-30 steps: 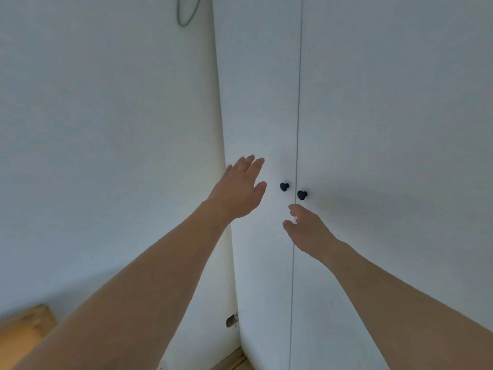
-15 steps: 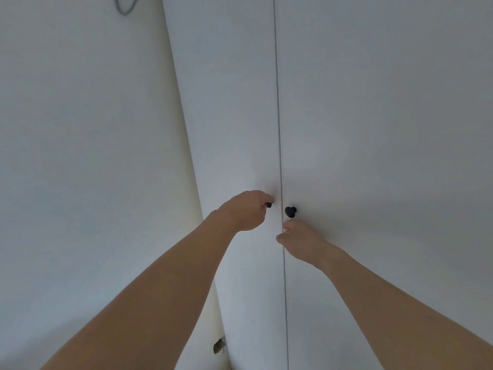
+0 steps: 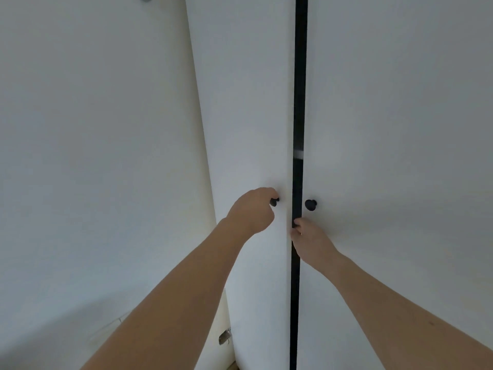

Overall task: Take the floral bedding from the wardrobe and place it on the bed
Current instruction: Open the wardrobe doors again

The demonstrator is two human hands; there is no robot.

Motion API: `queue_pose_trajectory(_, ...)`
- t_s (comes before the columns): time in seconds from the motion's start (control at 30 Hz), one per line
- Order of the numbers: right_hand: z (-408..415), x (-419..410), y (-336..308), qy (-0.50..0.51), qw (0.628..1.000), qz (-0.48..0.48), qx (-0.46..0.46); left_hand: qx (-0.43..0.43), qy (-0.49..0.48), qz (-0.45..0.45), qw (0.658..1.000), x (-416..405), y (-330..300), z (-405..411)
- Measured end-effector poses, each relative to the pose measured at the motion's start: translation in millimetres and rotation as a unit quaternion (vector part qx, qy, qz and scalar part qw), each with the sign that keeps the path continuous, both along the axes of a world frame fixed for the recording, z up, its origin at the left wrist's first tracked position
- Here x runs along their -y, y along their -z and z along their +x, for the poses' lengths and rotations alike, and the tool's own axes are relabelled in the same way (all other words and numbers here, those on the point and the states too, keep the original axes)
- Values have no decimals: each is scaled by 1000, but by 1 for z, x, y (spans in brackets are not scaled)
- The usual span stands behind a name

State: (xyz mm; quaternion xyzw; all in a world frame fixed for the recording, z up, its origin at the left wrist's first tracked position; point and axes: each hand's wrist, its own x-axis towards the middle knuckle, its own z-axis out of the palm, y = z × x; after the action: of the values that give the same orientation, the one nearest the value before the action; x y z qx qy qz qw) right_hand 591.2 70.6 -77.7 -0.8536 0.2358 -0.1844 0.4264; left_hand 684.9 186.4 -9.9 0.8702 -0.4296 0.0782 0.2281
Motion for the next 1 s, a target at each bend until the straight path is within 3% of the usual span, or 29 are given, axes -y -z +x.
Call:
queue_pose_trajectory(0.2,12,-36,-8,-72,994,-87,14,44,-88,-61,993,-45,1,2)
queue_pose_trajectory(0.37,30,-67,-15,-125,978,-164,4,89,-159,-40,982,-88,-5,15)
queue_pose_trajectory(0.5,43,-90,-15,-168,972,-163,9,166,-208,-50,963,-115,1,26)
queue_pose_trajectory(0.67,64,-116,-10,-223,969,-104,11,289,-148,-163,932,-149,11,36)
queue_pose_trajectory(0.8,83,-145,-11,-249,956,-151,27,399,-126,-156,895,-183,15,57)
queue_pose_trajectory(1.0,115,-179,-10,-268,935,-227,52,399,-118,-159,895,-222,23,82)
